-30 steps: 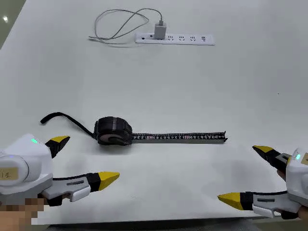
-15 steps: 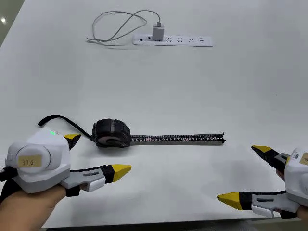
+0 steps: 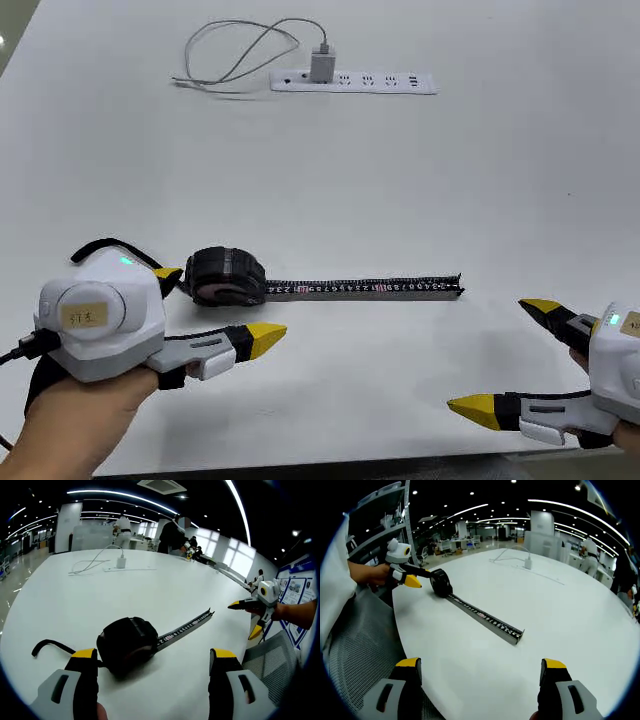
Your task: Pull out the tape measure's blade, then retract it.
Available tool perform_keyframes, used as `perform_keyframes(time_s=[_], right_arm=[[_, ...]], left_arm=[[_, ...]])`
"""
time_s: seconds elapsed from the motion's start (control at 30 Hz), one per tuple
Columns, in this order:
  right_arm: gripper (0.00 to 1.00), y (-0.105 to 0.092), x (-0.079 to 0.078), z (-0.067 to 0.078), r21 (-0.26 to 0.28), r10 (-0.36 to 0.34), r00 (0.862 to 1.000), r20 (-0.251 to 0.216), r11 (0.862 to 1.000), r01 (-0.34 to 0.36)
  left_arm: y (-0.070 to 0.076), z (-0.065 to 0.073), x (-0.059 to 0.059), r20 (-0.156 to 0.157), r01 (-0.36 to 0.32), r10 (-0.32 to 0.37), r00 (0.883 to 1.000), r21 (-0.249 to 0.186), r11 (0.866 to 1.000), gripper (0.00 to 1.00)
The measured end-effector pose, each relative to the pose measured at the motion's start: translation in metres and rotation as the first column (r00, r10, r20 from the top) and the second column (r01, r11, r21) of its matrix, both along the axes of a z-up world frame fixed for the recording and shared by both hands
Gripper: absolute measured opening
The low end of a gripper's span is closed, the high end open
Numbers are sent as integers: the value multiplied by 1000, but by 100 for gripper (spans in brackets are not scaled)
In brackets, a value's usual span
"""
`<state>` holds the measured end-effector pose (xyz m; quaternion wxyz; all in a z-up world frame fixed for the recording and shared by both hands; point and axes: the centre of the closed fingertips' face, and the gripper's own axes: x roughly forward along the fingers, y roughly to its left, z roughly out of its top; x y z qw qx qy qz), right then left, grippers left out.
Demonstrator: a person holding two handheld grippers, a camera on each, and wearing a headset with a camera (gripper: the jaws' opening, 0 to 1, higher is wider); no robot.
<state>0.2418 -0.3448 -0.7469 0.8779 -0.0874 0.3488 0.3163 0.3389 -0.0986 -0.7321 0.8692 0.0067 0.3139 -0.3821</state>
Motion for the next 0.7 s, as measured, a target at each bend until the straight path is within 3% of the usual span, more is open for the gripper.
perform_keyframes(time_s=[0.03, 0.13, 0.3, 0.4, 0.53, 0.63, 0.7], right_arm=[[97, 0, 0, 0, -1, 0, 1000, 1, 1000, 0], [97, -1, 1, 0, 0, 0, 1000, 1, 1000, 0], [95, 0, 2, 0, 5, 3, 1000, -2, 1000, -3], [94, 1, 3, -1, 4, 5, 1000, -2, 1000, -5], [93, 2, 5, -2, 3, 9, 1000, -3, 1000, -9], [92, 1, 7, -2, 6, 8, 1000, -2, 1000, -8], [91, -1, 10, -2, 1, 11, 1000, 0, 1000, -11]], left_arm=[[0, -1, 0, 3, -5, 5, 1000, 6, 1000, 89], [0, 2, 4, -9, -51, 51, 999, -31, 998, 90], [-2, 0, 5, 5, -75, 75, 997, -4, 997, 89], [-1, 0, 9, -11, -138, 138, 990, -28, 990, 88], [-4, -5, 12, 19, -178, 178, 984, 26, 984, 87], [-5, -4, 14, 11, -213, 213, 977, 8, 977, 90], [-2, -7, 16, 34, -227, 226, 974, 55, 972, 87]])
